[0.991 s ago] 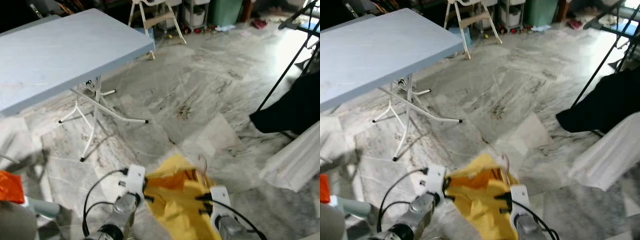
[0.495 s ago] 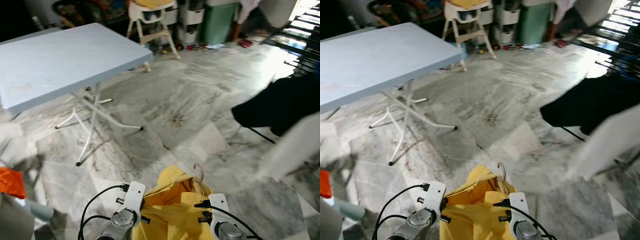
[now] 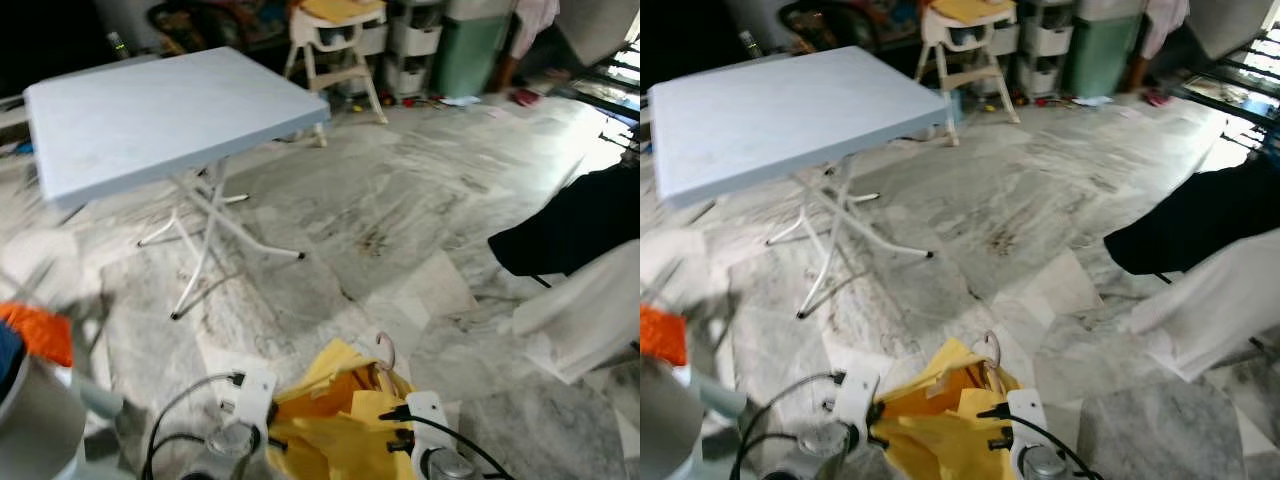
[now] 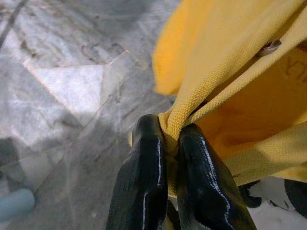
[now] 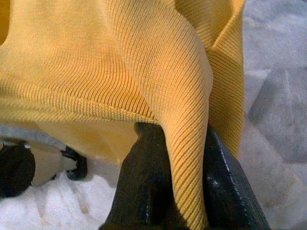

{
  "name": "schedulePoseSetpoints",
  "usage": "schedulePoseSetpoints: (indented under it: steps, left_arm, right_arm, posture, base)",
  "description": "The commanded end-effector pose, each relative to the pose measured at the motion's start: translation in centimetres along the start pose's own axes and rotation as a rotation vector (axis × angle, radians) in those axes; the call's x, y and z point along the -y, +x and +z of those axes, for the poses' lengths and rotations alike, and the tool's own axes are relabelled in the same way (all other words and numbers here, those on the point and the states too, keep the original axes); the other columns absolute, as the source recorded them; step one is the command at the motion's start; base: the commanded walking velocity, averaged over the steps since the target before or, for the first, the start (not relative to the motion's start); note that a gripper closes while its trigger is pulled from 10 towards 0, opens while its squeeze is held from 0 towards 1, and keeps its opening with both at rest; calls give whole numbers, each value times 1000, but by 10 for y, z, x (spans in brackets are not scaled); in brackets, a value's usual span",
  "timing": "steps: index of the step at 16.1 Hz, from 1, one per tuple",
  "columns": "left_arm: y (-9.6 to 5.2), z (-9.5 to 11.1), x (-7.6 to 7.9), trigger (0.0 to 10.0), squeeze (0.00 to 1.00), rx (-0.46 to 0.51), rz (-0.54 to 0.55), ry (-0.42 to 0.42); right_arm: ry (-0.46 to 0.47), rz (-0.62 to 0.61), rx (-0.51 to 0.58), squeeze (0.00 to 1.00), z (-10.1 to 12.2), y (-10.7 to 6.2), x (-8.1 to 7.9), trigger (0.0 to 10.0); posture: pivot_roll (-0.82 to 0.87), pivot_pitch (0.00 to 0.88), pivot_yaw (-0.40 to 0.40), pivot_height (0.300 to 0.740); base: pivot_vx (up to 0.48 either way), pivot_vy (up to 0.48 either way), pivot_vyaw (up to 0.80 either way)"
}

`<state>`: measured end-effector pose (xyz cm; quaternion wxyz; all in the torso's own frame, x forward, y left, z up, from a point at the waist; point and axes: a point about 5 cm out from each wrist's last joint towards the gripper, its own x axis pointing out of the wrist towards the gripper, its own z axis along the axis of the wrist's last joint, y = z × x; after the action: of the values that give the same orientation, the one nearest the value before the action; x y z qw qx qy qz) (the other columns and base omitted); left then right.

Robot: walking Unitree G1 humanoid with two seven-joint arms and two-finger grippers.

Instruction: Hang hanger

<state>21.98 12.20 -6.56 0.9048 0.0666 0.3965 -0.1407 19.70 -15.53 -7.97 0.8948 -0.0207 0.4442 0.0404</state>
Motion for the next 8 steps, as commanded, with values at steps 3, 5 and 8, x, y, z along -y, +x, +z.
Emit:
schedulePoseSetpoints:
  steps: [3,5,8]
  left_arm:
    - [-14,-21,-57,10000,0,-133,177,38]
    - [-15,-25,-56,10000,0,-151,186,48]
    - [-15,-26,-56,10000,0,-155,188,49]
  right_arm:
    - [77,-189,-12,0,-5,-7,49,10000]
    - [52,-169,-32,0,-11,-8,45,10000]
    - [48,-167,-35,0,-12,-8,44,10000]
  posture:
    - [-106,28,32,740]
    - [-102,26,23,740]
    - [-102,26,23,740]
  base:
    - [139,80,0]
    - [0,0,0]
    - [0,0,0]
